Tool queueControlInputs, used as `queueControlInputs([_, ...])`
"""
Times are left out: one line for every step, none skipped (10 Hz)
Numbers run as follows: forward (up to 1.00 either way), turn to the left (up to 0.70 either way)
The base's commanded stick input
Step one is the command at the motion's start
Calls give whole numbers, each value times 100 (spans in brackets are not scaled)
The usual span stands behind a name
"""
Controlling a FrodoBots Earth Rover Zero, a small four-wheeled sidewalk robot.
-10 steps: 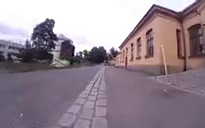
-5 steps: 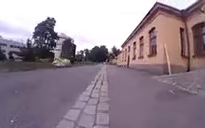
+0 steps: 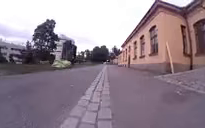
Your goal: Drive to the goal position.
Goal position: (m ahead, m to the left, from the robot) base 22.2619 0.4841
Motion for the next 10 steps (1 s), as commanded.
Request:
queueControlInputs([45, 0])
queueControlInputs([45, 0])
queueControlInputs([45, 0])
queueControlInputs([45, 0])
queueControlInputs([45, 0])
queueControlInputs([45, 0])
queueControlInputs([45, 0])
queueControlInputs([45, 0])
queueControlInputs([45, 0])
queueControlInputs([45, 0])
